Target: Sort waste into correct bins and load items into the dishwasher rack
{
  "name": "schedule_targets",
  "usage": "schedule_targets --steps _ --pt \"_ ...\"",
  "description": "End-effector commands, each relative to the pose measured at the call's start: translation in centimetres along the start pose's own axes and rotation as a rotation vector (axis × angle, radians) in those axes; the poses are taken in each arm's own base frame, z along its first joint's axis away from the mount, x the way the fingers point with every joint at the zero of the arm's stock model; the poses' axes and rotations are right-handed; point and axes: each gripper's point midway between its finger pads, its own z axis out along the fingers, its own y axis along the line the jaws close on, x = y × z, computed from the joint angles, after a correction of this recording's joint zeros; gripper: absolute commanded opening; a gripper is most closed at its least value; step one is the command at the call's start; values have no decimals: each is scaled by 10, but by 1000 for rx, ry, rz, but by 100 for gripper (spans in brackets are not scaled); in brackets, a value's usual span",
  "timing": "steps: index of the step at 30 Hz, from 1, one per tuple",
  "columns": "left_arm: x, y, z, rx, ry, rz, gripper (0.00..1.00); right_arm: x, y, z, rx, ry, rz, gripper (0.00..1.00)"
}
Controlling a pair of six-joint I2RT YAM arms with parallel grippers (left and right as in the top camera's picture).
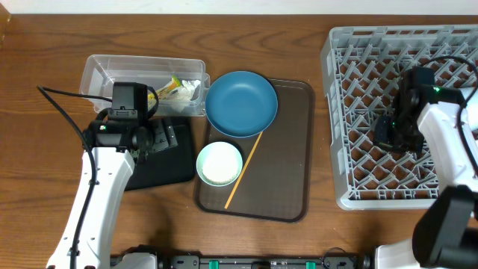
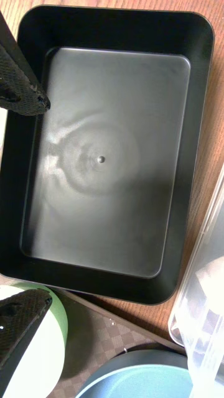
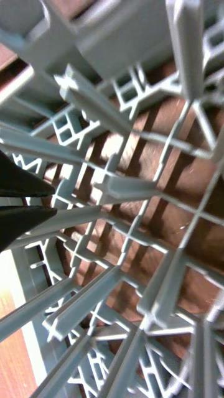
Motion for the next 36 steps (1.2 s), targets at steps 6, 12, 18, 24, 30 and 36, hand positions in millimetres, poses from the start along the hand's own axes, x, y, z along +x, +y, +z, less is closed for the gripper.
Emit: schedule_targets --steps 6,12,18,24,30,36 --pt "-2 3 -4 -9 -16 -3 92 5 27 -44 -178 -110 -88 10" --pt "-2 3 -4 -9 -16 -3 92 34 32 -38 -167 1 -121 9" --pt "-2 3 -4 -9 -16 -3 92 51 43 -28 -151 49 -173 8" --pt "-2 3 -4 -9 -16 -3 92 67 43 -11 -137 100 -165 9" --pt "-2 3 -4 -9 -16 -3 92 85 57 -2 -182 150 -204 9" --pt "-2 3 -4 -9 -16 -3 92 99 66 6 -183 177 -254 10"
